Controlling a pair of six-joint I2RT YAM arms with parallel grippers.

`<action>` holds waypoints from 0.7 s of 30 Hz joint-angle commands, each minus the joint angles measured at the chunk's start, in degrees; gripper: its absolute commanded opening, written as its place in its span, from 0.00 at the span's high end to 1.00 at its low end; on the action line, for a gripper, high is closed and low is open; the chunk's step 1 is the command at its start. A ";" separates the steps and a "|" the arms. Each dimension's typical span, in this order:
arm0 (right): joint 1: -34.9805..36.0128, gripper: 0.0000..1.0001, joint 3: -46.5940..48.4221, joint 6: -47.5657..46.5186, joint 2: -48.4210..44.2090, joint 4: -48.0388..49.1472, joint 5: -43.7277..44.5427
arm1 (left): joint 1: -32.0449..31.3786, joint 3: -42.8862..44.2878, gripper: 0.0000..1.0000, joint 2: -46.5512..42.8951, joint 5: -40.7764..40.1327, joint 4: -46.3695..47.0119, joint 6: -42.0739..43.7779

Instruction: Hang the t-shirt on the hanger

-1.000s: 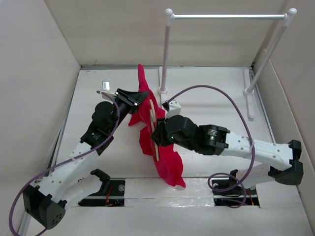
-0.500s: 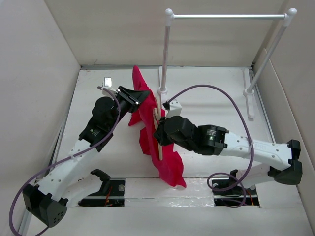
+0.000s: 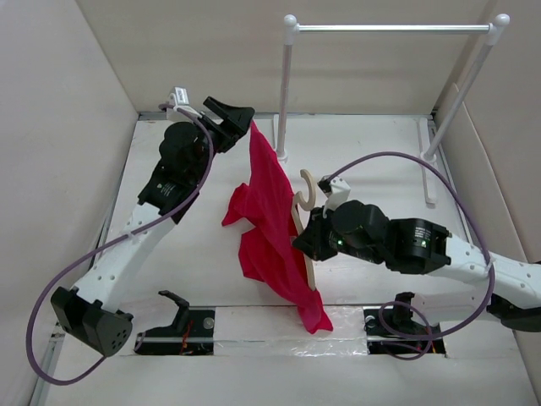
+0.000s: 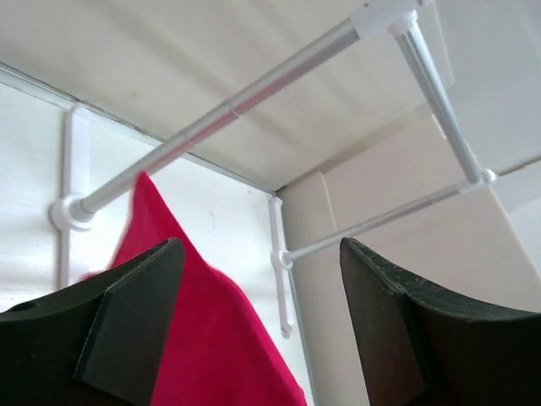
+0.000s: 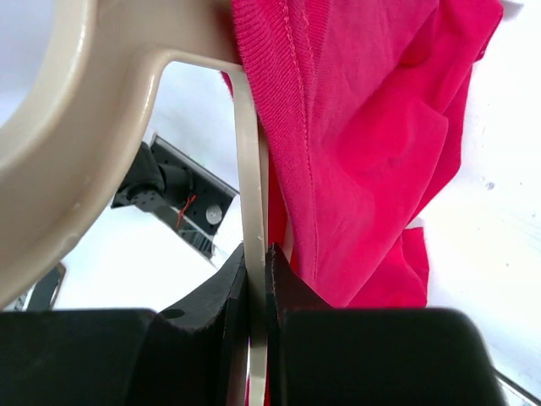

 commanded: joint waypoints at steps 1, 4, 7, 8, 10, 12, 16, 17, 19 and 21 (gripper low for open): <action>-0.46 1.00 0.30 0.42 -1.90 0.04 -1.28 | 0.80 4.29 0.29 1.78 -2.68 -0.80 5.01; -0.98 1.00 0.30 0.42 -3.48 -0.05 -1.36 | 0.81 6.75 0.30 4.41 -4.08 -3.43 7.20; -1.51 1.00 0.47 0.25 -4.62 -0.31 -1.54 | 0.81 8.42 0.29 7.14 -4.87 -6.33 8.27; -1.52 1.00 0.65 -0.02 -4.80 -0.31 -1.54 | 1.33 8.94 0.27 7.84 -4.44 -6.77 8.27; -1.52 1.00 0.91 -0.11 -4.98 -0.31 -1.98 | 1.85 9.30 0.26 10.22 -3.65 -7.48 7.57; -2.04 1.00 1.18 -0.72 -4.80 -0.14 -2.50 | 1.86 9.56 0.23 12.23 -1.72 -6.17 5.38; -2.57 1.00 2.05 -1.51 -4.19 -0.14 -3.56 | 2.39 9.92 0.18 14.09 0.49 -2.74 2.65; -2.57 1.00 2.23 -1.51 -4.19 -0.05 -3.73 | 2.39 9.92 0.18 14.35 0.92 -2.21 2.30; -2.57 1.00 2.32 -1.51 -4.19 0.21 -4.17 | 2.39 10.09 0.16 15.41 2.24 -0.98 1.33; -2.57 1.00 2.23 -1.77 -4.45 0.83 -4.61 | 2.39 10.70 0.16 17.07 4.26 -0.89 1.24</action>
